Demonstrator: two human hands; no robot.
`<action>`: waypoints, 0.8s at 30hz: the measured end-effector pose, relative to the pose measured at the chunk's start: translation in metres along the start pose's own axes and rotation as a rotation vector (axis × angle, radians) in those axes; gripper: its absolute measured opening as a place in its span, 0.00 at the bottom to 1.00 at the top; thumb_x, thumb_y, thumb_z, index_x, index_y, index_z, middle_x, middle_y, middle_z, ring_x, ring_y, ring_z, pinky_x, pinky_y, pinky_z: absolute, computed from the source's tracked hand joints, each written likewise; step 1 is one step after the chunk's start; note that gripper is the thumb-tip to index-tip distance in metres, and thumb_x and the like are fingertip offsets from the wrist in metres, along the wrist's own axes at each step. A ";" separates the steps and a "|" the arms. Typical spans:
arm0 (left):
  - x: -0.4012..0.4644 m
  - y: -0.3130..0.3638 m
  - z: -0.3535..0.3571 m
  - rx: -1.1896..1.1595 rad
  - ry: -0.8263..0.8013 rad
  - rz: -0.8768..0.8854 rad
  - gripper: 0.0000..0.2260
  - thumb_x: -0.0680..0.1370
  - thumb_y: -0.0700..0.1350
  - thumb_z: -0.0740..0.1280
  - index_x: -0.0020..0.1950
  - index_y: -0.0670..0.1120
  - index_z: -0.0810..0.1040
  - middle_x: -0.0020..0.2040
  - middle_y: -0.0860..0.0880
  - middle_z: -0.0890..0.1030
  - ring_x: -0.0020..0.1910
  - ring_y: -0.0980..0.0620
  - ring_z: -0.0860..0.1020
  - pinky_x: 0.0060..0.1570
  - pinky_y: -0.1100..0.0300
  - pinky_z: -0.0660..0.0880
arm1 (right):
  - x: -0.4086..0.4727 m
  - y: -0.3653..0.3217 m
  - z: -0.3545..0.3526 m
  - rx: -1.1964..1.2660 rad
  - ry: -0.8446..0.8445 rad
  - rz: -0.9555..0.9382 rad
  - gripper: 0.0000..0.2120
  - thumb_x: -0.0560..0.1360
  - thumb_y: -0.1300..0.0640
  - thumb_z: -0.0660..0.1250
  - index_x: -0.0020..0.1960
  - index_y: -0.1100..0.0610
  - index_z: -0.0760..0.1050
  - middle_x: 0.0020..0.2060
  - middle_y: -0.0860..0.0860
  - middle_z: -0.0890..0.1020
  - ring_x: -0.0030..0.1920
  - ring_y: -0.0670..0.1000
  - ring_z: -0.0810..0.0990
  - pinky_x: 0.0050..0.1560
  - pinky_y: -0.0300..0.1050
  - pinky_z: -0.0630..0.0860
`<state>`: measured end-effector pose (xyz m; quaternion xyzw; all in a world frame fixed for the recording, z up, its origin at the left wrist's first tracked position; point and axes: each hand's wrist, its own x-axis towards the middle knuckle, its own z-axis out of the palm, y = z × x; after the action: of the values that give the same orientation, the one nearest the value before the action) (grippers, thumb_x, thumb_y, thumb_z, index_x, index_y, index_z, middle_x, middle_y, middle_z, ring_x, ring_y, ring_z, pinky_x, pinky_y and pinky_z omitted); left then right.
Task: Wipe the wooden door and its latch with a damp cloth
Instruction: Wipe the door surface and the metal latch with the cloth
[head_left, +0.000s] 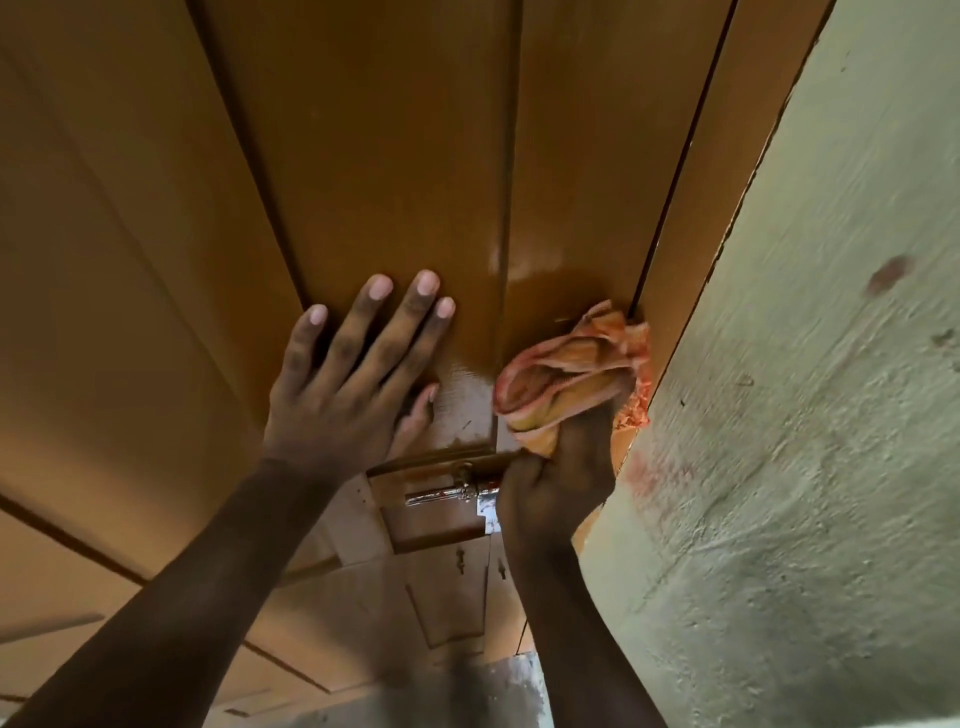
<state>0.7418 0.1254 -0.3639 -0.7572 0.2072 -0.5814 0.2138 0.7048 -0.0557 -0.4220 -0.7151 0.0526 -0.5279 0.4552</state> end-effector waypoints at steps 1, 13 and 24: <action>0.000 0.000 0.000 0.002 -0.001 -0.002 0.33 0.82 0.61 0.61 0.84 0.47 0.63 0.81 0.46 0.66 0.80 0.43 0.62 0.77 0.44 0.53 | -0.001 0.004 -0.001 -0.053 -0.040 -0.112 0.20 0.85 0.53 0.57 0.69 0.66 0.74 0.66 0.71 0.77 0.68 0.71 0.76 0.65 0.62 0.77; 0.002 0.000 0.001 0.006 0.001 0.001 0.33 0.82 0.61 0.61 0.84 0.47 0.63 0.82 0.46 0.65 0.81 0.43 0.61 0.77 0.43 0.53 | 0.007 0.006 -0.004 -0.058 -0.095 -0.224 0.19 0.84 0.57 0.59 0.72 0.65 0.71 0.75 0.64 0.69 0.74 0.68 0.70 0.71 0.61 0.73; 0.003 0.000 0.000 0.012 -0.006 0.005 0.35 0.81 0.63 0.61 0.84 0.47 0.62 0.82 0.45 0.63 0.81 0.43 0.60 0.77 0.43 0.52 | 0.005 0.013 0.003 -0.041 -0.025 -0.192 0.21 0.85 0.53 0.56 0.64 0.70 0.75 0.65 0.73 0.76 0.67 0.71 0.76 0.63 0.65 0.76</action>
<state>0.7421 0.1239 -0.3614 -0.7571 0.2049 -0.5800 0.2202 0.7142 -0.0643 -0.4282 -0.7326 -0.0111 -0.5587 0.3886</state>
